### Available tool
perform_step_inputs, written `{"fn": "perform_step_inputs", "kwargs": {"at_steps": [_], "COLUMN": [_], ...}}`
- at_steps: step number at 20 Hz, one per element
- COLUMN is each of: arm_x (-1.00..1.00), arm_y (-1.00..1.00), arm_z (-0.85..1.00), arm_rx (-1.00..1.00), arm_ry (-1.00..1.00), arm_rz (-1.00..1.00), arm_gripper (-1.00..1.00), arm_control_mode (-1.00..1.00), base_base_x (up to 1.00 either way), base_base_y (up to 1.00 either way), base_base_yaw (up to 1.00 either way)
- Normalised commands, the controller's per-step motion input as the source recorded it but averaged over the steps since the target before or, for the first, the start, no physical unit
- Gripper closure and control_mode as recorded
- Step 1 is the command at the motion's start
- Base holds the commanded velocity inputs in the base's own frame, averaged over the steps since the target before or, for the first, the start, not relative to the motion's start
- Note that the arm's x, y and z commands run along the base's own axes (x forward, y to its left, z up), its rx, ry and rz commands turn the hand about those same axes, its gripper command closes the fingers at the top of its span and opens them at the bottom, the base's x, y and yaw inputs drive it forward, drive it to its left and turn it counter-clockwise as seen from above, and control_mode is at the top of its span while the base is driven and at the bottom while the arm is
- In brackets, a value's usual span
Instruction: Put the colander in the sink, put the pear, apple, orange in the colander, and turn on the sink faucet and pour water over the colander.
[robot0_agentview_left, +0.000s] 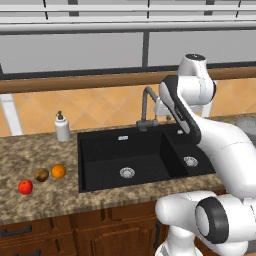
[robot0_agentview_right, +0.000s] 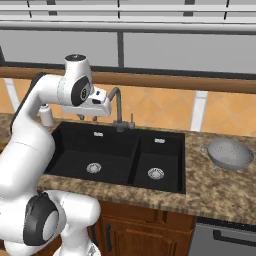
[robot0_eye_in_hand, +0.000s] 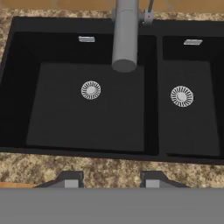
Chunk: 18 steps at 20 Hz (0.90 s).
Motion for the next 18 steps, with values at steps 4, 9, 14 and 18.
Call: {"fn": "perform_step_inputs", "kwargs": {"at_steps": [4,9,14,18], "arm_x": [-0.26,-0.62,-0.37,-0.06], "arm_y": [-0.07,-0.28,-0.51,-0.65], "arm_z": [-0.05,-0.04,0.00,-0.08], "arm_rx": [0.00,0.00,-0.02,-0.12], "arm_ry": [0.00,-0.10,0.00,0.00], "arm_rz": [0.00,0.00,0.00,0.00], "arm_gripper": [-1.00,-1.00,-1.00,-1.00], "arm_control_mode": [-1.00,-1.00,-1.00,-1.00], "base_base_x": [0.00,0.00,0.00,0.00], "base_base_y": [0.00,0.00,0.00,0.00], "base_base_yaw": [0.00,0.00,0.00,0.00]}}
